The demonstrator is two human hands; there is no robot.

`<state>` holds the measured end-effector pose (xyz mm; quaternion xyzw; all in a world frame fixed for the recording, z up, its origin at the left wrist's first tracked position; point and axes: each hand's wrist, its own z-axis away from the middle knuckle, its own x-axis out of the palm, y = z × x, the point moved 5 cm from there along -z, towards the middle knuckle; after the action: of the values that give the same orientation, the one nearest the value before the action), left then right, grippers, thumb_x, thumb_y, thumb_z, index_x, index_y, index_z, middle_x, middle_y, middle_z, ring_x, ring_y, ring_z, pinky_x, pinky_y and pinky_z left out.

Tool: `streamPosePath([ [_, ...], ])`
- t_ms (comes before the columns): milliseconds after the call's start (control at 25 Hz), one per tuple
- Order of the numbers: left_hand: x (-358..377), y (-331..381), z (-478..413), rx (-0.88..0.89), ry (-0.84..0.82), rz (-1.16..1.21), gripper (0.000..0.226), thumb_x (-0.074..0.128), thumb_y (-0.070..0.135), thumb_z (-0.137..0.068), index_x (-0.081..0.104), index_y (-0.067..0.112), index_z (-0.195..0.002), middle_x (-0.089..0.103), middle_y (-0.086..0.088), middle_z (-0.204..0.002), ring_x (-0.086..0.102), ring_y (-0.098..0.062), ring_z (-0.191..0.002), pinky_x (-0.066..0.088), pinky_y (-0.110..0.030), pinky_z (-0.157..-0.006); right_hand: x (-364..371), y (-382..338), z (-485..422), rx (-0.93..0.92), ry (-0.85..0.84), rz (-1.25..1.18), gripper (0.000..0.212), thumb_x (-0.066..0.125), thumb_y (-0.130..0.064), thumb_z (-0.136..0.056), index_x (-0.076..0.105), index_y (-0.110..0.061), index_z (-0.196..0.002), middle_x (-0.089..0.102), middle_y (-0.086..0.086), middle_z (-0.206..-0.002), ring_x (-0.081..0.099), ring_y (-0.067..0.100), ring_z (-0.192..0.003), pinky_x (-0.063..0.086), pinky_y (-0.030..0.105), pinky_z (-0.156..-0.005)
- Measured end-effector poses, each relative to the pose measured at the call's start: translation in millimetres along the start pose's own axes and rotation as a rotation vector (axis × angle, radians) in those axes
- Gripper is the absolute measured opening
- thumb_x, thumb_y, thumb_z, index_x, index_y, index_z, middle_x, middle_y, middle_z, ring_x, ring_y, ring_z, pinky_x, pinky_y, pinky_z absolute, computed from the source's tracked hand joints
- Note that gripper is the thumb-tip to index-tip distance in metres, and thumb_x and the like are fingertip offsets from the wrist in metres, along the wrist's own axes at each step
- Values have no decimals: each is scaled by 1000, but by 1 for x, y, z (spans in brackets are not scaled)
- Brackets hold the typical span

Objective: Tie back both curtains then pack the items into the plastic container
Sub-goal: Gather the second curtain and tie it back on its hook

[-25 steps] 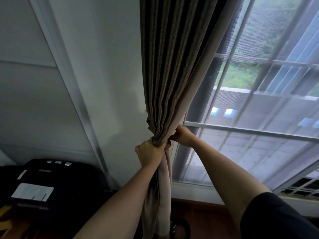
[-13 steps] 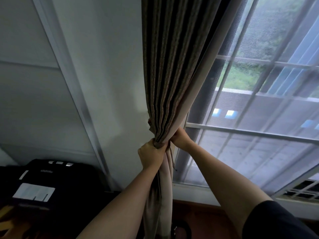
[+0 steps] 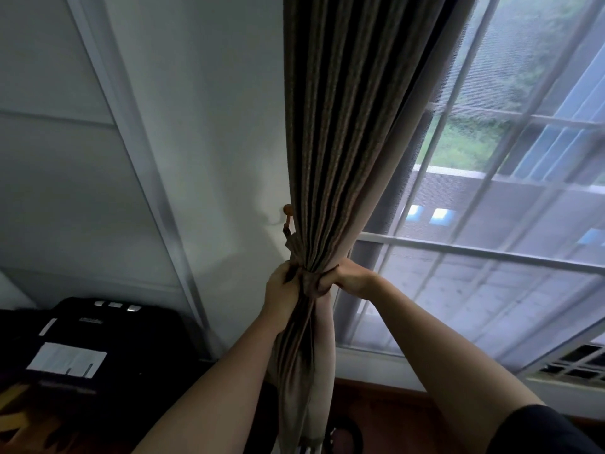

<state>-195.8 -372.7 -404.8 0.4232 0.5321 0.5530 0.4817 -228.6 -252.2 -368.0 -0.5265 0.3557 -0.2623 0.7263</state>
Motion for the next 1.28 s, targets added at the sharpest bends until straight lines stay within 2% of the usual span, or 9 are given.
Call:
streamPosePath([
  [120,4,0,-9,-10,32,-76,8,57,13,-86,63,17,-90,66,0,-86,61,-15,-81,45,-22,-69,0,-3,2,-33,-10,-27,39,74,-4,-57,64,6,-93,65,14,-82,59,22,-74,45,31,-62],
  [320,17,-1,-23,-109,70,66,15,65,10,-77,51,16,-77,55,-1,-84,54,-17,-76,43,-27,-64,-11,-7,10,-118,173,-100,31,74,-10,-66,67,-18,-95,70,-7,-87,66,4,-83,51,15,-70],
  [440,20,-7,-32,-268,9,1,56,71,17,-79,43,6,-126,42,-6,-120,49,-19,-104,45,-30,-83,-15,-10,11,-99,189,-101,36,76,-5,-66,66,-24,-95,69,-8,-94,66,-2,-86,49,11,-73],
  [520,18,-8,-39,-249,-26,19,70,71,11,-79,29,4,-135,39,-7,-130,48,-20,-109,47,-30,-82,-17,-13,11,-82,176,-79,34,74,-5,-64,65,-21,-93,69,-10,-89,65,-6,-81,48,9,-70],
  [640,21,-9,-45,-181,-87,53,44,70,12,-79,47,16,-116,57,-8,-121,59,-22,-100,53,-39,-85,-20,-15,10,-60,137,-66,31,69,8,-74,62,-19,-88,71,-16,-71,65,-8,-70,47,7,-62],
  [760,24,-9,-48,-126,-116,-242,11,64,29,-83,59,25,-92,69,-7,-108,64,-24,-99,49,-41,-94,-23,-17,9,-28,95,-45,30,58,14,-81,58,-15,-80,65,-17,-54,60,-8,-53,42,5,-51],
  [920,23,-6,-53,-68,-167,-314,18,60,28,-88,68,12,-86,69,-10,-90,63,-19,-82,47,-27,-73,-25,-16,8,-27,84,9,27,61,13,-79,60,-13,-80,66,-17,-56,60,-8,-56,43,5,-53],
  [1120,22,-14,-58,-101,-198,-204,43,60,17,-87,43,18,-47,43,10,-39,38,-2,-42,27,-24,-50,-27,-10,5,16,82,16,22,69,9,-75,61,-10,-80,66,-15,-57,60,-5,-56,44,6,-53],
  [1280,23,-16,-61,-139,-300,-217,25,56,18,-90,48,15,-67,50,-2,-63,47,-11,-58,33,-24,-55,-26,-13,1,19,110,40,27,74,4,-69,64,-18,-81,70,-17,-68,63,-7,-69,46,8,-63],
])
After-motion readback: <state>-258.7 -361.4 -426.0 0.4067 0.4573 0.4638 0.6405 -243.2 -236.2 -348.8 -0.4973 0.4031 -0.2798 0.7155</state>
